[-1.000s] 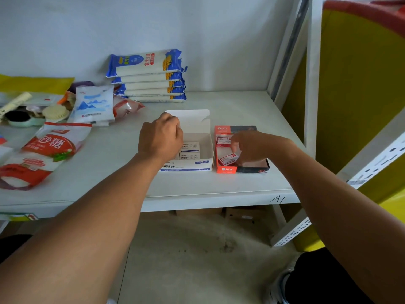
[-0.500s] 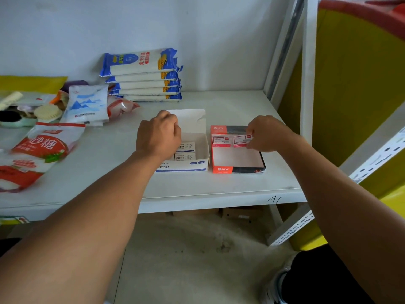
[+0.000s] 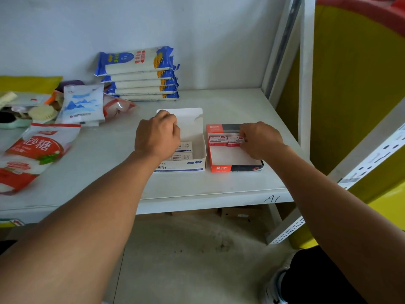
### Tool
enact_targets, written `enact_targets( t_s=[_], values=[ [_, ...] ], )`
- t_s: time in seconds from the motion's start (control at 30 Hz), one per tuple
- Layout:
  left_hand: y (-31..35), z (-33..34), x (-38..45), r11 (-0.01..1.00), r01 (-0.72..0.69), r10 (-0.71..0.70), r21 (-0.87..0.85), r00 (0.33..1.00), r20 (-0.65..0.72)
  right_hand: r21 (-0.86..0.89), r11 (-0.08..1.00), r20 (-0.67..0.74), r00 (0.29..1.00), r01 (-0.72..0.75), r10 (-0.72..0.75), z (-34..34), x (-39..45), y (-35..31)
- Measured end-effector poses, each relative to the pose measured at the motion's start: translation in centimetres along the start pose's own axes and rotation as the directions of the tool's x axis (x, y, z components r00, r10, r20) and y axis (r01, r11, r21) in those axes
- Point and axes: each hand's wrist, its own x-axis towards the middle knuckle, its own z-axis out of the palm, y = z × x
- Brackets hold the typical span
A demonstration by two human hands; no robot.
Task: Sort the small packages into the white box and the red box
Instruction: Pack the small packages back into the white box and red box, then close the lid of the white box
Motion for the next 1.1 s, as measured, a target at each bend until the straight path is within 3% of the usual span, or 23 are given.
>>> enact_targets(
  t_s=[0.37, 0.57, 0.67, 0.77, 0.87, 1.0, 1.1],
  values=[
    [-0.4, -0.6, -0.3, 0.998, 0.066, -0.066, -0.022, 0.998, 0.003, 0.003, 0.999, -0.178, 0.983, 0.033, -0.032, 0.2, -0.6, -0.6],
    [-0.8, -1.4, -0.8, 0.987, 0.160, -0.158, -0.025, 0.986, 0.056, 0.290, 0.942, -0.241, 0.965, 0.172, -0.102, -0.5, -0.1, -3.8],
    [-0.8, -1.7, -1.2, 0.955, 0.289, -0.277, -0.061, 0.948, 0.157, 0.438, 0.889, -0.129, 0.988, 0.130, -0.081, -1.1, 0.1, -6.3],
    [-1.1, -2.2, -1.0, 0.824, 0.507, -0.439, -0.254, 0.854, 0.279, 0.584, 0.812, 0.057, 0.997, 0.011, -0.055, -1.3, 0.2, -8.6],
    [-1.9, -3.0, -0.6, 0.569, 0.696, -0.542, -0.439, 0.718, 0.436, 0.753, 0.654, 0.111, 0.994, -0.073, -0.017, -1.6, 0.0, -9.6],
    [-3.7, -3.8, -1.0, 0.280, 0.739, -0.594, -0.612, 0.634, 0.494, 0.854, 0.517, 0.045, 0.998, -0.059, 0.039, -1.9, -0.3, -9.2],
    [-4.6, -4.2, -1.6, 0.231, 0.725, -0.570, -0.649, 0.641, 0.514, 0.828, 0.560, -0.033, 0.999, 0.036, -0.015, -2.2, -0.7, -8.6]
  ],
)
